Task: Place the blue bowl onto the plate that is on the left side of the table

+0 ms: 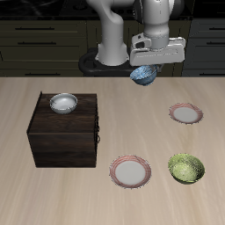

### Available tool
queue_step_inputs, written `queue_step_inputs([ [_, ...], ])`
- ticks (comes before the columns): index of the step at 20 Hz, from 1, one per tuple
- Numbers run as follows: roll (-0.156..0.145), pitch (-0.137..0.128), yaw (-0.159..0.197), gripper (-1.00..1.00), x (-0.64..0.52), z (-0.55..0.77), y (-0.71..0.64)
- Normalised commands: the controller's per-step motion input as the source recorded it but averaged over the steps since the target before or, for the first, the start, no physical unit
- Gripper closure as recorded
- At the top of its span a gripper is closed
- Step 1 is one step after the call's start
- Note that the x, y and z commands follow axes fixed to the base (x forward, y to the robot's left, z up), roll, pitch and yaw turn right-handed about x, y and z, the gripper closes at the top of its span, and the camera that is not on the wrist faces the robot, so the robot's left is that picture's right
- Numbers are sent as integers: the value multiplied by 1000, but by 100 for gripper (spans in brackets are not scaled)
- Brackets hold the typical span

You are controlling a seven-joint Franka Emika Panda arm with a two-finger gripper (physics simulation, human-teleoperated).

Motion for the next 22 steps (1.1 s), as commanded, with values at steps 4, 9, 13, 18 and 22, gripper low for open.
queue_step_inputs([
  [4, 4, -1, 0, 100, -102, 18, 275],
  [9, -22, -1, 6, 100, -6, 75, 264],
  [13, -23, 24, 2, 100, 102, -8, 350],
  [18, 28, 1, 23, 100, 13, -22, 319],
  [22, 23, -21, 13, 100, -17, 37, 370],
])
